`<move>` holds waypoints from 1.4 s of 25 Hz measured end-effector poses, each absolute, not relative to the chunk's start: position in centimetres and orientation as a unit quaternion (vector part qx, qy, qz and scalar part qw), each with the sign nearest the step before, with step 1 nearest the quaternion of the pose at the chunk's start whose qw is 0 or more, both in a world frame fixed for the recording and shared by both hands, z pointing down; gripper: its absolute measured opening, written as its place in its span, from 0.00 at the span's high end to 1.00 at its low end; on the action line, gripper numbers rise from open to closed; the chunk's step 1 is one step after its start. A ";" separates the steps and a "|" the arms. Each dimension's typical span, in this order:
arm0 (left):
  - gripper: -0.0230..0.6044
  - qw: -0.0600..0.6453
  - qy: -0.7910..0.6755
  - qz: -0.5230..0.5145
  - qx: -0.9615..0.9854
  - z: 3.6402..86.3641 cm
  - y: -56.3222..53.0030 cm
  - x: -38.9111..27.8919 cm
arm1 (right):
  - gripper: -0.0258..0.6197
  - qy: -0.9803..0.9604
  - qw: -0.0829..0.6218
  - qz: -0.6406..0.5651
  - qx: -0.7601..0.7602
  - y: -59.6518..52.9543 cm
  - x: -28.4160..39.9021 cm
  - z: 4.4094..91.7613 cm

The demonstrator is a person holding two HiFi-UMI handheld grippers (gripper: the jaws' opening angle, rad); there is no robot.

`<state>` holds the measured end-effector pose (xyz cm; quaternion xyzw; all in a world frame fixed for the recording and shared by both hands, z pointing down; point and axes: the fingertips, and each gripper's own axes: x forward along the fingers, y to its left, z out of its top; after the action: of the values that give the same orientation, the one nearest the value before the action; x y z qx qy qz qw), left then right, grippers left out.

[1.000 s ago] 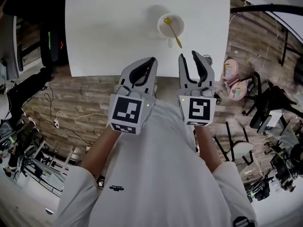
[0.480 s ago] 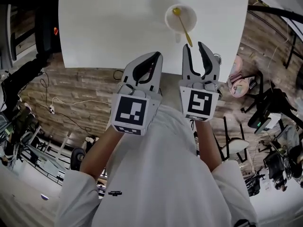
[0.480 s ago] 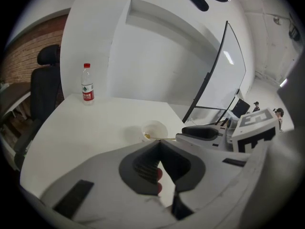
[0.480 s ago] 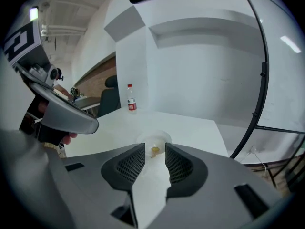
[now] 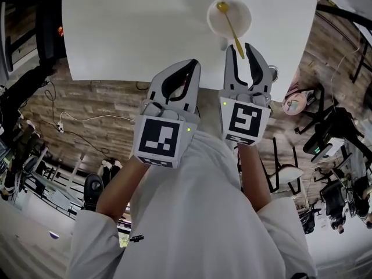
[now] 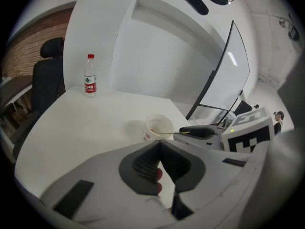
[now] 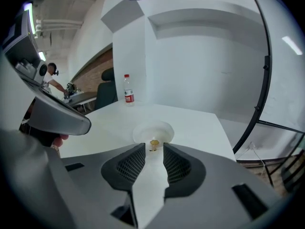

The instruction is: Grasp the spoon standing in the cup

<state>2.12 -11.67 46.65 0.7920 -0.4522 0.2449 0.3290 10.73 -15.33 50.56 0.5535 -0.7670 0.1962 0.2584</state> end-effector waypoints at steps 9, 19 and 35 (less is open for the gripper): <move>0.97 0.321 -0.452 0.242 0.796 47.0 -11.9 1.6 | 0.90 -0.763 0.265 0.190 0.559 -15.5 11.0 50.3; 0.97 0.311 -0.441 0.238 0.807 45.6 -11.9 1.1 | 0.90 -0.761 0.238 0.181 0.575 -15.1 10.9 48.2; 0.97 0.281 -0.428 0.213 0.832 40.4 -11.9 -0.1 | 0.90 -0.755 0.235 0.160 0.591 -12.4 10.7 42.2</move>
<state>-0.07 -11.86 40.35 0.8321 -0.4278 0.2133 0.2812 10.73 -12.41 42.22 0.5906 -0.7555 0.1596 0.2345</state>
